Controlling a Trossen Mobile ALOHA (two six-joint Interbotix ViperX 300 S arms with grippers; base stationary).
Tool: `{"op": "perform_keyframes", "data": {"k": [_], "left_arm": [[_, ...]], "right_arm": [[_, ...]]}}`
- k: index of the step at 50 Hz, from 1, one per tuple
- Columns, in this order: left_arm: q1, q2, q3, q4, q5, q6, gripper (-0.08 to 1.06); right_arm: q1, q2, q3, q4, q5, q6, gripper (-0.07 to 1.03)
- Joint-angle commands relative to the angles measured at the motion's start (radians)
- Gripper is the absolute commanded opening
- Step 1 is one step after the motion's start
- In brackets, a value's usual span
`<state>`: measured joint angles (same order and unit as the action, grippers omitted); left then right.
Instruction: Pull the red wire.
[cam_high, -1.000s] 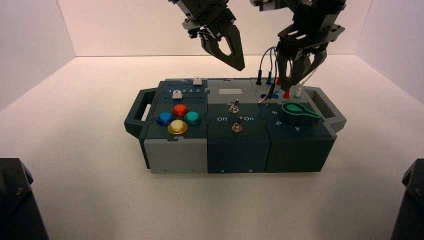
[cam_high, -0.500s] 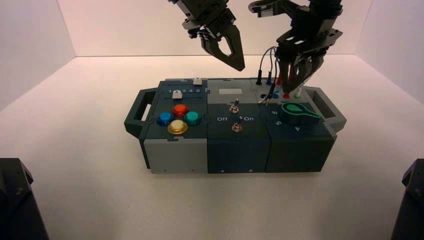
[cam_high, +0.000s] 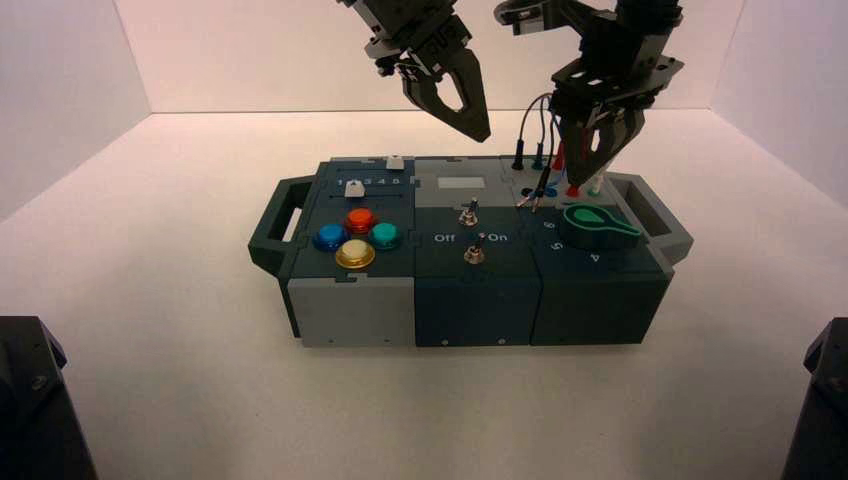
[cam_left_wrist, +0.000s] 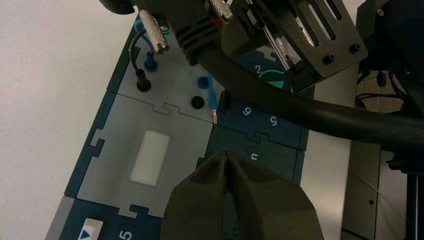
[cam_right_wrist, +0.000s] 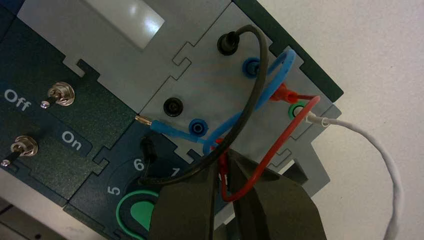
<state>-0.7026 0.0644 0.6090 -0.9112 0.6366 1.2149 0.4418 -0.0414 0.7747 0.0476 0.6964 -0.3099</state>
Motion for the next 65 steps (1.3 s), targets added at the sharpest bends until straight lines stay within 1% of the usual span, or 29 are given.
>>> {"op": "perform_keyframes", "data": {"k": [1,10,18,24,29,33,38,44,48,54,56,59,65], "left_arm": [[-0.002,-0.041,-0.017,-0.005,0.002,0.008,-0.03],[-0.002,-0.043,-0.014,-0.005,0.002,0.008,-0.03],[-0.002,-0.044,-0.014,-0.005,0.002,0.008,-0.03],[-0.002,-0.046,-0.012,-0.005,0.002,0.008,-0.03],[-0.002,-0.049,-0.012,-0.005,0.002,0.008,-0.03],[-0.002,-0.049,-0.012,-0.005,0.002,0.008,-0.03],[-0.002,-0.049,-0.012,-0.005,0.003,0.008,-0.03],[-0.002,-0.052,-0.012,-0.005,0.009,0.006,-0.03],[0.0,-0.058,-0.009,-0.005,0.015,0.005,-0.03],[-0.002,-0.078,0.002,-0.005,0.017,0.003,-0.03],[-0.002,-0.084,0.005,-0.005,0.017,0.003,-0.03],[-0.002,-0.094,0.009,-0.005,0.017,0.003,-0.03],[-0.002,-0.117,0.018,-0.005,0.017,0.0,-0.03]], "right_arm": [[0.002,-0.04,-0.025,0.003,0.014,-0.008,-0.02],[0.002,-0.071,-0.025,0.009,0.029,-0.009,-0.02],[0.003,-0.095,-0.021,0.015,0.061,-0.009,-0.02],[0.002,-0.11,-0.017,0.032,0.086,-0.009,-0.02],[0.002,-0.13,-0.008,0.049,0.089,-0.008,-0.02],[0.002,-0.143,0.0,0.069,0.1,-0.009,-0.02],[0.003,-0.15,0.002,0.086,0.143,-0.008,-0.02],[0.005,-0.156,0.005,0.095,0.178,-0.009,0.07],[0.006,-0.166,0.006,0.101,0.196,-0.008,0.17],[0.006,-0.189,0.014,0.106,0.202,-0.005,0.51],[0.006,-0.198,0.018,0.106,0.202,-0.002,0.59],[0.006,-0.213,0.023,0.104,0.202,0.0,0.63],[0.008,-0.255,0.043,0.103,0.202,0.009,0.63]]}}
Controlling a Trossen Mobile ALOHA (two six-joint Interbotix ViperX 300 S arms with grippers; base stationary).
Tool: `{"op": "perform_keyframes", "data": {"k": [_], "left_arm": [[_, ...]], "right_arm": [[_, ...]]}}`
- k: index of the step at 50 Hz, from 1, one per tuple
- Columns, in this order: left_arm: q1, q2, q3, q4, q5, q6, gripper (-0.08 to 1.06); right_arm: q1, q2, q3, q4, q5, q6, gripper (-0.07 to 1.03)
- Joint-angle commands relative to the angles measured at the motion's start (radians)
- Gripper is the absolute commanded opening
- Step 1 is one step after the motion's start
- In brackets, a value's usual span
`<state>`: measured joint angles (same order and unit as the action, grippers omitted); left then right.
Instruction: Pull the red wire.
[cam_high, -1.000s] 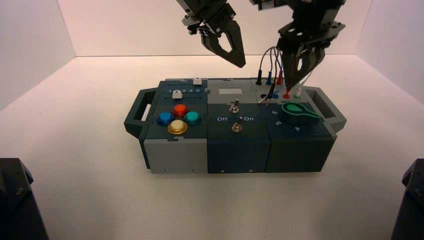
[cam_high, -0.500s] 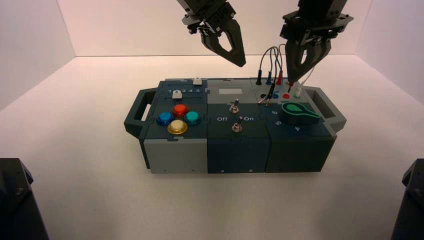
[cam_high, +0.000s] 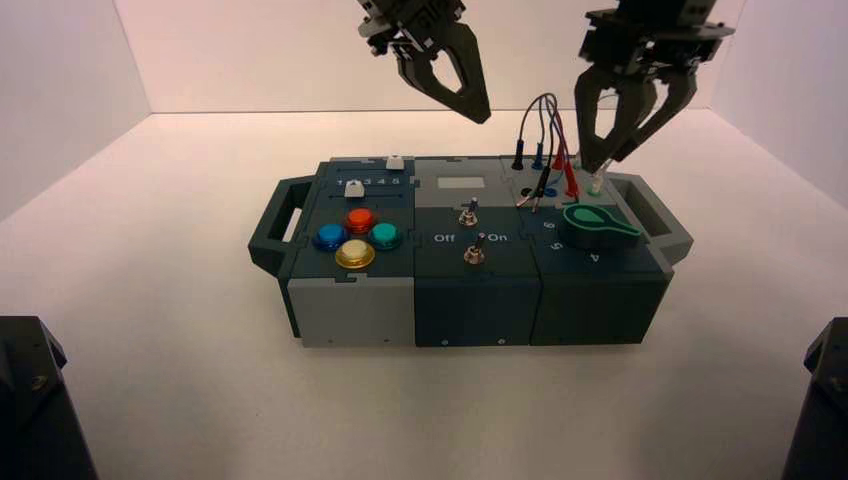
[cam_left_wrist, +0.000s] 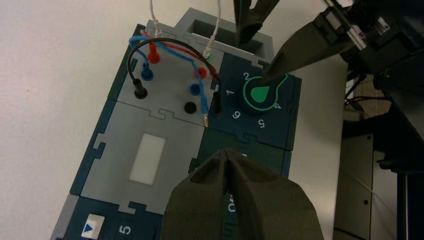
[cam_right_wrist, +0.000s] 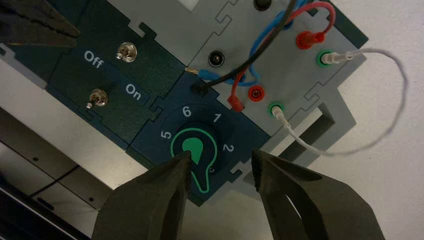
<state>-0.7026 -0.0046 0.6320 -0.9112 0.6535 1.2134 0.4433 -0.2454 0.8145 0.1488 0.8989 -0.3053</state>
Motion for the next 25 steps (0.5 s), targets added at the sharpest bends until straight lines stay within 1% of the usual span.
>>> {"op": "perform_keyframes", "data": {"k": [1,9,16,25], "left_arm": [[-0.002,-0.049,-0.003,-0.005,0.0,0.002,-0.03],[0.006,-0.072,0.002,0.0,0.005,0.0,-0.03],[0.026,-0.092,0.002,0.002,0.006,0.0,-0.03],[0.061,-0.098,0.002,0.005,0.006,0.0,-0.03]], "right_arm": [[0.005,-0.054,0.006,0.002,0.0,0.005,0.63],[0.005,-0.114,0.037,0.002,-0.002,0.017,0.63],[0.002,-0.147,0.052,0.002,-0.025,0.032,0.63],[0.002,-0.166,0.061,0.0,-0.023,0.032,0.63]]}}
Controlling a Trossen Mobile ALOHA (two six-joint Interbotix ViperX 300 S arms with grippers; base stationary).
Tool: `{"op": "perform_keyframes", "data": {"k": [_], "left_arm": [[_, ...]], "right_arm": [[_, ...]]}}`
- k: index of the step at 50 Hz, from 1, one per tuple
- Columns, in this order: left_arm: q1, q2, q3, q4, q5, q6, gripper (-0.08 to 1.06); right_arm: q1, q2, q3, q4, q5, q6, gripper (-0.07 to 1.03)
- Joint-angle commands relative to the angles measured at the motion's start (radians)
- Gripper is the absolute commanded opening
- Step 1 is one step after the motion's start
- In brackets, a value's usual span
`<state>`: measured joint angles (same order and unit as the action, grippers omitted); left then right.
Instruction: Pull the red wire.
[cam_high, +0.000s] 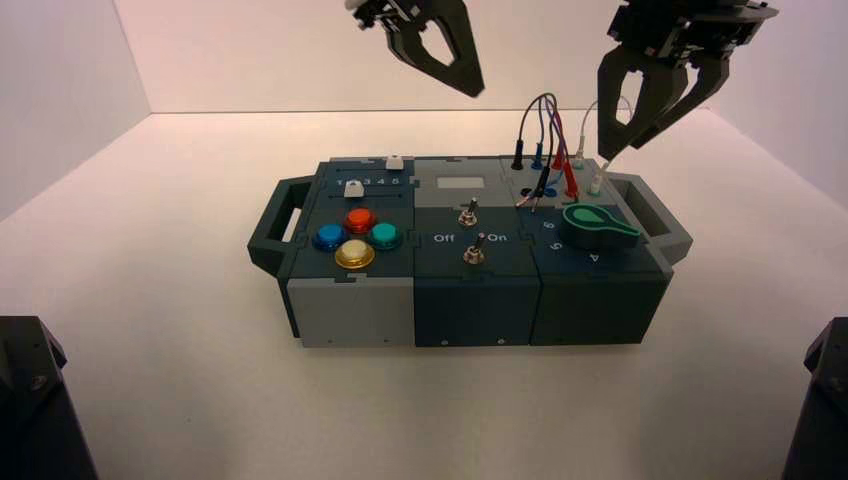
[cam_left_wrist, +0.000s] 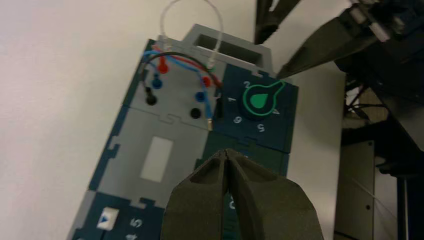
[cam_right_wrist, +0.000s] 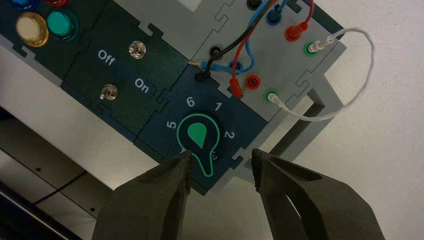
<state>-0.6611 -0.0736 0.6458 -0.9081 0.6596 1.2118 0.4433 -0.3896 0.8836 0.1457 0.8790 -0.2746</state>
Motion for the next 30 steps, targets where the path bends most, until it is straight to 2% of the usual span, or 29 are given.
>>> {"op": "perform_keyframes", "data": {"k": [1,30], "left_arm": [[0.023,-0.029,-0.012,0.0,0.002,0.002,-0.03],[0.028,-0.008,-0.017,0.005,0.006,0.002,-0.03]], "right_arm": [[0.002,-0.023,-0.006,0.003,-0.002,0.002,0.63],[0.002,-0.058,-0.005,0.005,0.006,0.002,0.63]]}}
